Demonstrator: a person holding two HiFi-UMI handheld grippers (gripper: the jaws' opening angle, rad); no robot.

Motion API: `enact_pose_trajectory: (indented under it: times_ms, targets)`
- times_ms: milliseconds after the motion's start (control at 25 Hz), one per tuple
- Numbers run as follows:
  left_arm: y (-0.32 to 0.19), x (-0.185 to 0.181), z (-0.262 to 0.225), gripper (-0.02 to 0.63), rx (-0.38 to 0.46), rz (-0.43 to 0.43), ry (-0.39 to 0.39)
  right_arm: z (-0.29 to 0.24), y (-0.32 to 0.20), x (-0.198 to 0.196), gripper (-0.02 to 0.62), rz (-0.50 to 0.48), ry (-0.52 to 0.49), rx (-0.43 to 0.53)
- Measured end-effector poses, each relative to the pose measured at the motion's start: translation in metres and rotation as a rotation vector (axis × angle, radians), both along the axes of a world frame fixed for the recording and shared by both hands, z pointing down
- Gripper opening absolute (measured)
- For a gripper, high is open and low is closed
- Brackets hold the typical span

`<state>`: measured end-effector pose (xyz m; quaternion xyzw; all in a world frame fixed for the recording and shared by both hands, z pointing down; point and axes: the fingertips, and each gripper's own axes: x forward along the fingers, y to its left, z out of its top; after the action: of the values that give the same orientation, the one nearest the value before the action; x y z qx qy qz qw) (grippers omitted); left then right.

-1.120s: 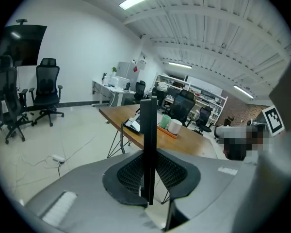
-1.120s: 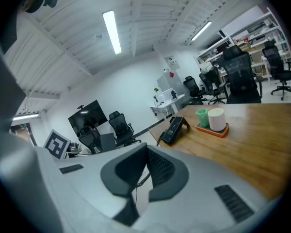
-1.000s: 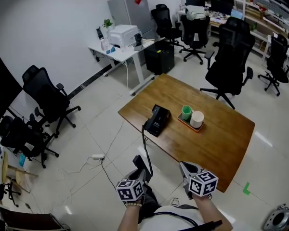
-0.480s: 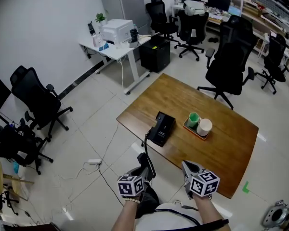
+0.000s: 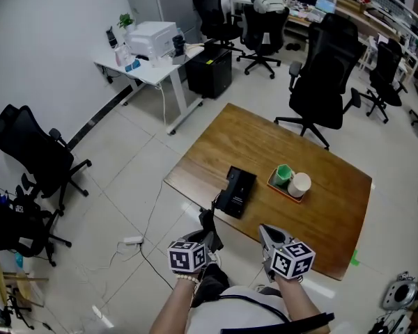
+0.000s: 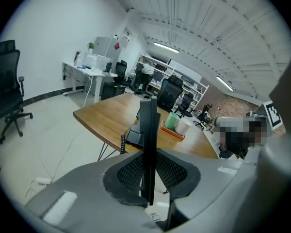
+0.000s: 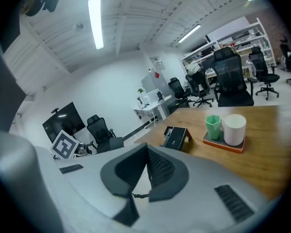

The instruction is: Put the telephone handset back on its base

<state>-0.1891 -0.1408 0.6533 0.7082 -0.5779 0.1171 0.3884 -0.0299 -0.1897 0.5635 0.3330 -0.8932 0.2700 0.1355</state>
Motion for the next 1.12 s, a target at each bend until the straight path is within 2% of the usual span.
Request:
enact_pose_trajectory:
  times_ms: [200, 520, 800, 920, 1120]
  targets:
    - [-0.021, -0.010, 0.001, 0.069, -0.009, 0.089, 0.021, -0.004, -0.009, -0.018, 0.011, 0.038, 0.001, 0.007]
    - [-0.050, -0.011, 0.009, 0.069, -0.007, 0.301, 0.133, -0.009, -0.018, -0.035, 0.011, 0.085, -0.001, 0.020]
    - [-0.089, -0.018, 0.035, 0.069, -0.074, 0.495, 0.217, -0.003, -0.025, -0.038, 0.011, 0.137, 0.002, 0.018]
    - [-0.108, -0.015, 0.040, 0.069, -0.101, 0.550, 0.275, 0.000, -0.030, -0.035, 0.011, 0.163, -0.009, 0.007]
    - [-0.139, -0.007, 0.048, 0.069, -0.138, 0.686, 0.302, 0.005, -0.041, -0.035, 0.011, 0.203, -0.016, 0.005]
